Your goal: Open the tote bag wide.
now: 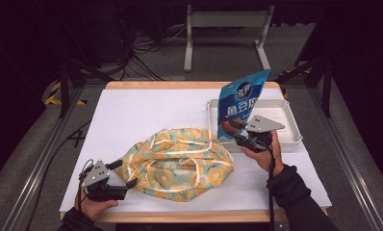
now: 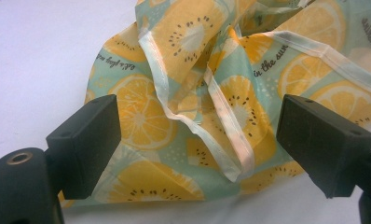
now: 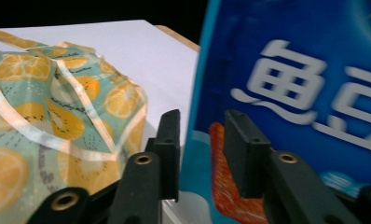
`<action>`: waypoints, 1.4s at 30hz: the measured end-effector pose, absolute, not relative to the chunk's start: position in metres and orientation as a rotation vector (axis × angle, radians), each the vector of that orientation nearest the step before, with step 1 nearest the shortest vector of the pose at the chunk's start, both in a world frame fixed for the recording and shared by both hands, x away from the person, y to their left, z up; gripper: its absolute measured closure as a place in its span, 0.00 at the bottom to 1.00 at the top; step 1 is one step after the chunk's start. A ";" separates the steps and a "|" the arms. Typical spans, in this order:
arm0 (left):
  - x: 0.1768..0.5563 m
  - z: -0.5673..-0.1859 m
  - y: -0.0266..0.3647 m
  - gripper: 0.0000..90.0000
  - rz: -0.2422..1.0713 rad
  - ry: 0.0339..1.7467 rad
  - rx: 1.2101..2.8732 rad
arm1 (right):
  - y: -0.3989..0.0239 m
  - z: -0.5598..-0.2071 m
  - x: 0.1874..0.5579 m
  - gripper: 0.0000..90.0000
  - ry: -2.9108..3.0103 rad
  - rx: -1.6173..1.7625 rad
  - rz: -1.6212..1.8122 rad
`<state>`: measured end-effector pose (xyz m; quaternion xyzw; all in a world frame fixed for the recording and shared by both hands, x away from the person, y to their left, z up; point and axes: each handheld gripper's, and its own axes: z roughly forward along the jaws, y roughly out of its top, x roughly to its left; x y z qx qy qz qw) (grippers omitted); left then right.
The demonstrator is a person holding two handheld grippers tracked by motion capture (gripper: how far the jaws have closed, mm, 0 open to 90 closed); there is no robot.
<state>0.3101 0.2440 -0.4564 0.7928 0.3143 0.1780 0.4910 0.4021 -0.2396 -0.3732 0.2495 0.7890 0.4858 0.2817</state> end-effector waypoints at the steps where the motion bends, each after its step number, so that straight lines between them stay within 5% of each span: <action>1: 0.310 -0.456 0.244 0.16 0.426 0.769 1.923 | -0.245 -0.371 0.401 0.70 2.107 0.679 1.308; 11: 0.309 -0.456 0.245 0.16 0.427 0.759 1.912 | -0.295 -0.360 0.405 0.57 2.009 0.820 1.317; 18: 0.309 -0.456 0.244 0.16 0.439 0.760 1.926 | -0.308 -0.363 0.428 0.23 2.068 0.853 1.283; 22: 0.310 -0.456 0.243 0.16 0.433 0.768 1.939 | -0.310 -0.362 0.440 0.13 2.123 0.847 1.271; 42: 0.310 -0.456 0.245 0.16 0.429 0.752 1.929 | -0.304 -0.338 0.492 0.06 2.179 0.889 1.329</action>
